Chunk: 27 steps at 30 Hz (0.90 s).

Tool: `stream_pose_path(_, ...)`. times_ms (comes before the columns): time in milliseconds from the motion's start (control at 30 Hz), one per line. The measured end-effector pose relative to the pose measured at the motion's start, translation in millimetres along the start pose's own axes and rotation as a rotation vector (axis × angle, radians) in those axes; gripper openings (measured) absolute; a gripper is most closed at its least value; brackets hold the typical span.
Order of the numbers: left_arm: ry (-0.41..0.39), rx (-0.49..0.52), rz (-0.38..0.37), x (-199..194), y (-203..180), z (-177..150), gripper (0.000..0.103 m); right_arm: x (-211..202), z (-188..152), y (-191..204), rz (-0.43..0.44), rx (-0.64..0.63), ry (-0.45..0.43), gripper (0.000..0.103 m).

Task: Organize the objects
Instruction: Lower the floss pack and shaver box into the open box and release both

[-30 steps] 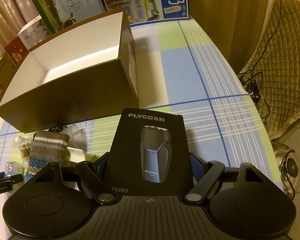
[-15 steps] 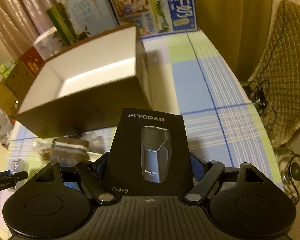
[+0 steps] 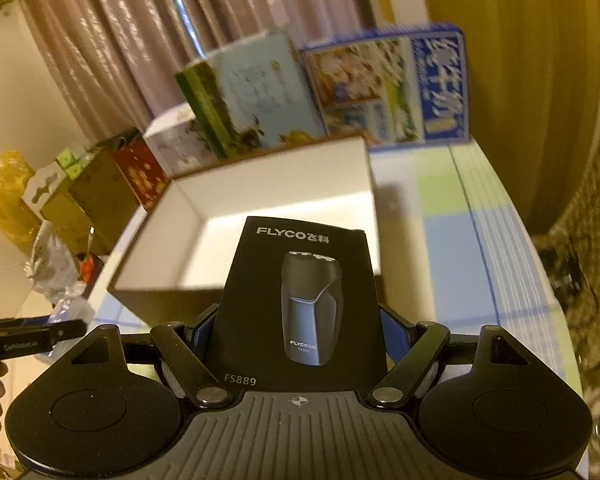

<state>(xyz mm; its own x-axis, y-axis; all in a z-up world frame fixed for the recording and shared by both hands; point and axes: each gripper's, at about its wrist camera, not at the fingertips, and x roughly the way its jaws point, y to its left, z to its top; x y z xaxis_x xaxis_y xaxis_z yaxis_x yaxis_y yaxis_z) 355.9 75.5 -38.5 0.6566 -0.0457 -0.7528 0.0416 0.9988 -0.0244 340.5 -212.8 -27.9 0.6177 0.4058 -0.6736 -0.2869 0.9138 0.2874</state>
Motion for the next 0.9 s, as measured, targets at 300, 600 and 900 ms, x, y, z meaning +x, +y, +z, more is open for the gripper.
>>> stream_pose_path(300, -0.048, 0.029, -0.064, 42.6, -31.9, 65.7, 0.054, 57.3, 44.6, 17.3, -0.004, -0.05, -0.021, 0.077)
stream_pose_path(600, 0.048, 0.039, -0.067, 124.0, -44.8, 112.5, 0.054, 138.8, 67.2, 2.6, -0.084, -0.067, 0.063, 0.077)
stream_pose_path(900, 0.156, 0.005, -0.011, 197.9, -34.1, 132.3, 0.054, 197.8, 82.6, -7.0, -0.155, -0.093, 0.144, 0.077)
